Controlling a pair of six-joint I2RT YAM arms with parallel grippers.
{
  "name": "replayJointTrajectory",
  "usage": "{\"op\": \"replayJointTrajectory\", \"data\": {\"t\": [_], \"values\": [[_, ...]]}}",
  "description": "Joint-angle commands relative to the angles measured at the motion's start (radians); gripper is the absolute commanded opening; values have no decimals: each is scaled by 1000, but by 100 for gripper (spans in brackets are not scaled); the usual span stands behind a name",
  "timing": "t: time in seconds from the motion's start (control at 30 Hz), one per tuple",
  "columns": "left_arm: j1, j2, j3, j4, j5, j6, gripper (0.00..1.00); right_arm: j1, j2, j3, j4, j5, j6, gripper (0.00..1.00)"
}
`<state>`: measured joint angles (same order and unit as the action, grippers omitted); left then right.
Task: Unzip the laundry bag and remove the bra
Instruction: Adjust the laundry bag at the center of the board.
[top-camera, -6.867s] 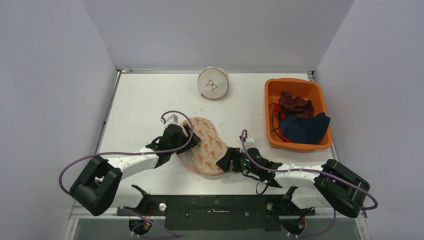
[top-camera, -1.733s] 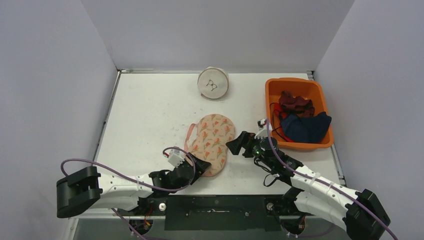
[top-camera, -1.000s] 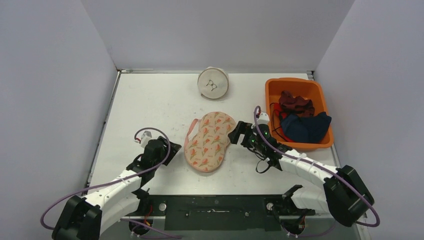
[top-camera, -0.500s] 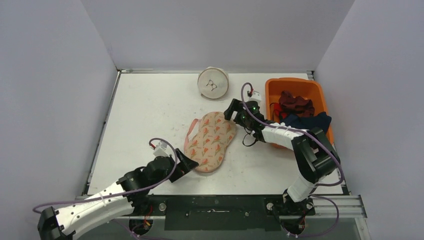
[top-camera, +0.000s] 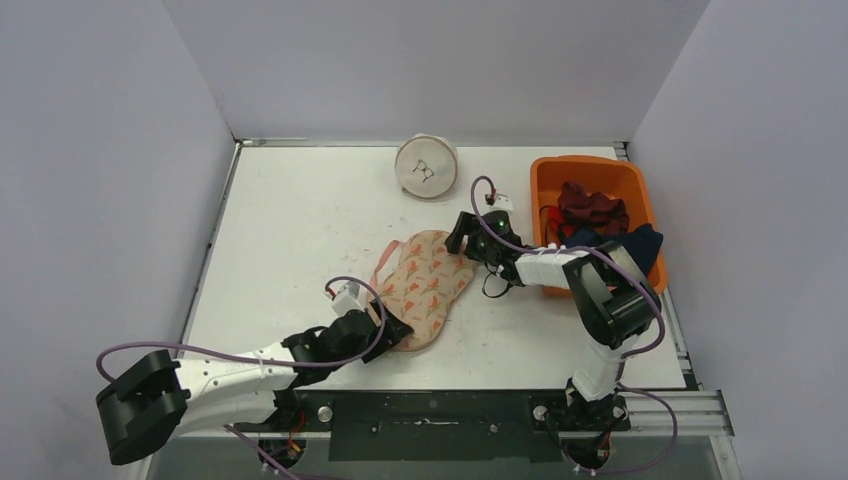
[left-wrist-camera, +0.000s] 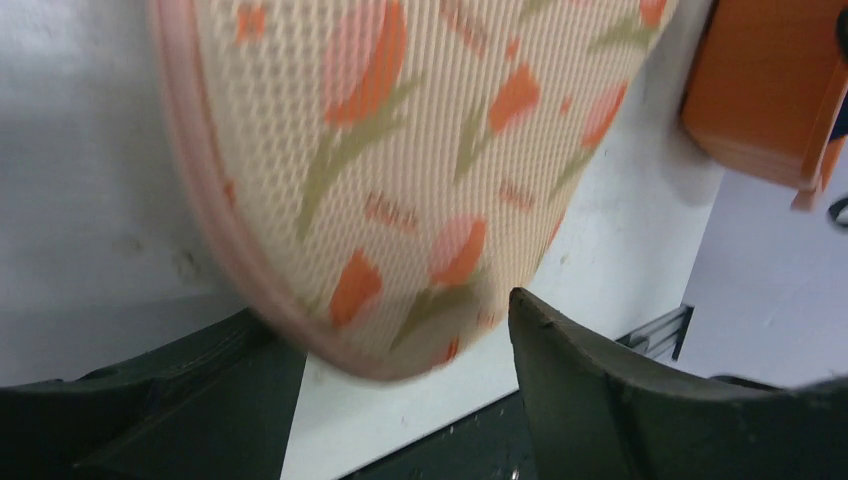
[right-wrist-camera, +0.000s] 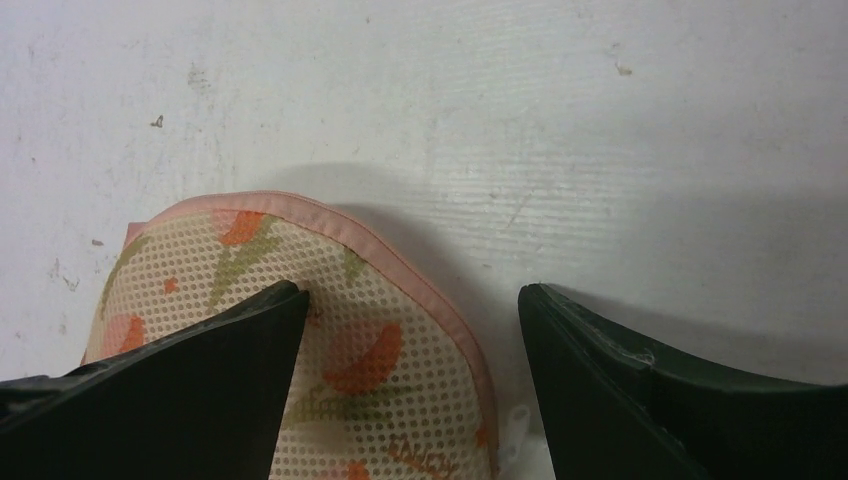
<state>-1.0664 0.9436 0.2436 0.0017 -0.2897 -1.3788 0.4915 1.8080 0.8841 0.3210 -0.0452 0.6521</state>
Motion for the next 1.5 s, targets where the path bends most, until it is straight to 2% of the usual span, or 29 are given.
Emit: {"op": "replayJointTrajectory", "data": {"t": [0.0, 0.2, 0.4, 0.63, 0.73, 0.93, 1.13, 1.2, 1.33, 1.4, 1.43, 1.47], "values": [[99, 108, 4, 243, 63, 30, 66, -4, -93, -106, 69, -40, 14, 79], [222, 195, 14, 288, 99, 68, 60, 14, -209, -256, 96, -39, 70, 78], [383, 156, 14, 185, 92, 104, 49, 60, -357, -391, 73, -5, 85, 79], [544, 136, 128, 53, 77, 226, 45, 112, -523, -509, 27, 18, 89, 82], [597, 210, 191, 78, 128, 257, 45, 147, -567, -548, 15, 26, 102, 83], [627, 409, 355, 140, 201, 303, 44, 226, -636, -609, 22, 40, 168, 85], [695, 583, 515, 139, 284, 354, 45, 283, -718, -630, -3, 71, 227, 88], [715, 565, 535, 104, 284, 369, 52, 294, -746, -630, -24, 85, 239, 90], [737, 391, 523, -89, 204, 411, 83, 297, -810, -631, -75, 108, 244, 93], [737, 265, 489, -174, 170, 424, 95, 298, -835, -633, -88, 102, 242, 94], [735, 202, 468, -215, 164, 428, 100, 298, -842, -637, -91, 98, 243, 94], [732, 138, 444, -248, 169, 430, 97, 299, -844, -642, -89, 92, 244, 94]]}}
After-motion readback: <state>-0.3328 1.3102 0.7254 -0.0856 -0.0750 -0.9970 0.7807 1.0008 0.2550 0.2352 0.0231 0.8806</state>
